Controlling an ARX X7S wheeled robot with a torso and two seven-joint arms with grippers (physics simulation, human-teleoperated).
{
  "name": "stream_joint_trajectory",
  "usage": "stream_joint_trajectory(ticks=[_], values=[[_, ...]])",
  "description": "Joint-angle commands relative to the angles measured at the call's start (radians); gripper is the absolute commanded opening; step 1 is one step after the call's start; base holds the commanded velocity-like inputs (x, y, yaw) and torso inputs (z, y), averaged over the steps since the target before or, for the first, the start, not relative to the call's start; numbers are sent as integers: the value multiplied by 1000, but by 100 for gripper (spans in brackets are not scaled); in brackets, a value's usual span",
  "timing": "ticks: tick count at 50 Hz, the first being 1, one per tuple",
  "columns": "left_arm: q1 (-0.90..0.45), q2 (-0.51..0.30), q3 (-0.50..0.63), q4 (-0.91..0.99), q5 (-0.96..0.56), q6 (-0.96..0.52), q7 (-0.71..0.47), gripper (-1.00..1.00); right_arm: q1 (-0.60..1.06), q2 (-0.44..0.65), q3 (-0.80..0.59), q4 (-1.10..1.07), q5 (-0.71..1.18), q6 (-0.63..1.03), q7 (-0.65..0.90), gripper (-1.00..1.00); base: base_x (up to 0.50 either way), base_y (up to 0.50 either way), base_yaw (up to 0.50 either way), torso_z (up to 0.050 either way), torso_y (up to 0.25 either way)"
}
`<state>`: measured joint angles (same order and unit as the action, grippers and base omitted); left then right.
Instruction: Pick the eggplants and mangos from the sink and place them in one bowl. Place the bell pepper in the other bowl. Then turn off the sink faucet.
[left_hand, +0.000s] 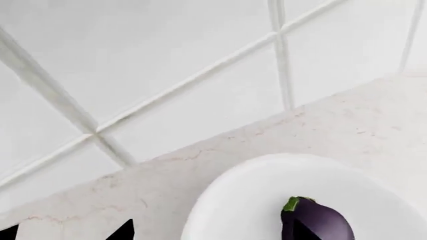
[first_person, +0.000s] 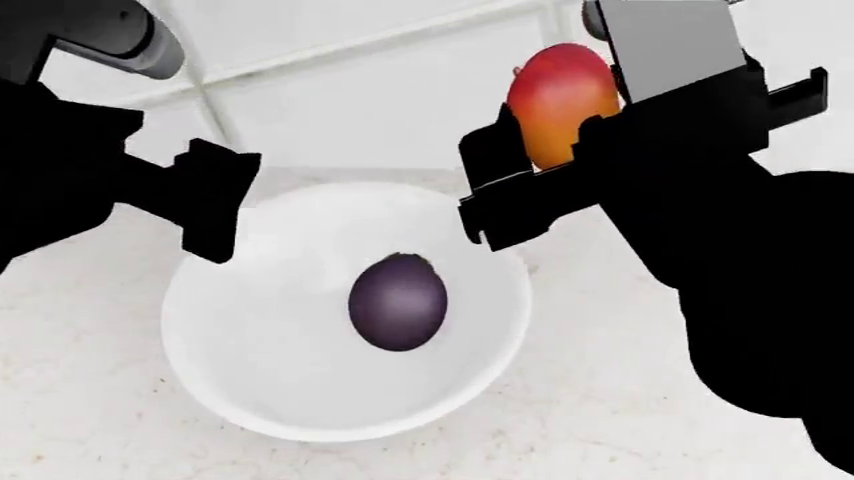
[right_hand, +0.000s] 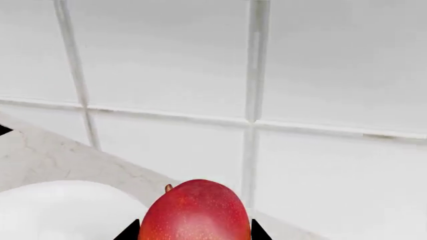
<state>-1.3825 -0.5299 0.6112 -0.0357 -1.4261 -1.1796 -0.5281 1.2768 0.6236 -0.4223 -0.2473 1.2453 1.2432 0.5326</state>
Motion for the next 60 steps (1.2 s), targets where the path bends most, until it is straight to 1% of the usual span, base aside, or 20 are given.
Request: stream_joint_trajectory(ticks=[1, 3, 5, 6, 7, 10, 13, 14, 19, 25, 29, 35, 42, 44, 51, 53, 60], values=[[213, -204, -142, 292, -110, 84, -162, 100, 148, -132, -196, 264, -192, -84, -302, -100, 0, 0, 0, 0, 0], [239, -223, -163, 302, -126, 101, -187, 100, 156, -160, -233, 319, -223, -115, -360, -100, 0, 0, 0, 0, 0], [260, -264, -174, 335, -83, 117, -182, 100, 155, -180, -253, 348, -238, -140, -394, -100, 0, 0, 0, 0, 0], [280, -284, -194, 331, -97, 131, -185, 100, 145, -191, -263, 361, -240, -150, -414, -100, 0, 0, 0, 0, 0], [287, -287, -198, 330, -102, 134, -187, 100, 142, -195, -267, 365, -239, -150, -421, -100, 0, 0, 0, 0, 0], [341, -328, -213, 351, -86, 157, -181, 100, 145, -224, -301, 411, -255, -165, -469, -100, 0, 0, 0, 0, 0], [348, -341, -230, 356, -87, 173, -185, 100, 168, -257, -344, 476, -277, -174, -534, -100, 0, 0, 0, 0, 0], [354, -346, -241, 356, -92, 182, -188, 100, 188, -283, -365, 524, -292, -181, -569, -100, 0, 0, 0, 0, 0], [396, -376, -260, 372, -95, 203, -184, 100, 238, -348, -427, 635, -328, -189, -654, -100, 0, 0, 0, 2, 0], [424, -383, -264, 378, -83, 220, -173, 100, 267, -408, -484, 720, -361, -215, -735, -100, 0, 0, 0, 0, 0], [437, -387, -266, 376, -75, 229, -161, 100, 268, -424, -509, 756, -376, -238, -781, -100, 0, 0, 0, 0, 0], [436, -375, -257, 371, -64, 230, -161, 100, 245, -418, -523, 725, -366, -232, -797, -100, 0, 0, 0, 0, 2], [442, -378, -258, 370, -63, 235, -161, 100, 251, -444, -492, 727, -324, -192, -770, -100, 0, 0, 0, 0, 0], [447, -377, -257, 371, -60, 238, -161, 100, 249, -440, -524, 700, -335, -191, -795, -100, 0, 0, 0, 0, 0], [446, -378, -253, 361, -45, 242, -142, 100, 242, -438, -570, 678, -358, -215, -838, -100, 0, 0, 0, 0, 0], [449, -381, -254, 360, -42, 244, -140, 100, 246, -432, -605, 649, -381, -246, -880, -100, 0, 0, 0, 0, 0], [453, -377, -249, 360, -37, 246, -142, 100, 240, -426, -614, 649, -385, -256, -890, -100, 0, 0, 0, 0, 0]])
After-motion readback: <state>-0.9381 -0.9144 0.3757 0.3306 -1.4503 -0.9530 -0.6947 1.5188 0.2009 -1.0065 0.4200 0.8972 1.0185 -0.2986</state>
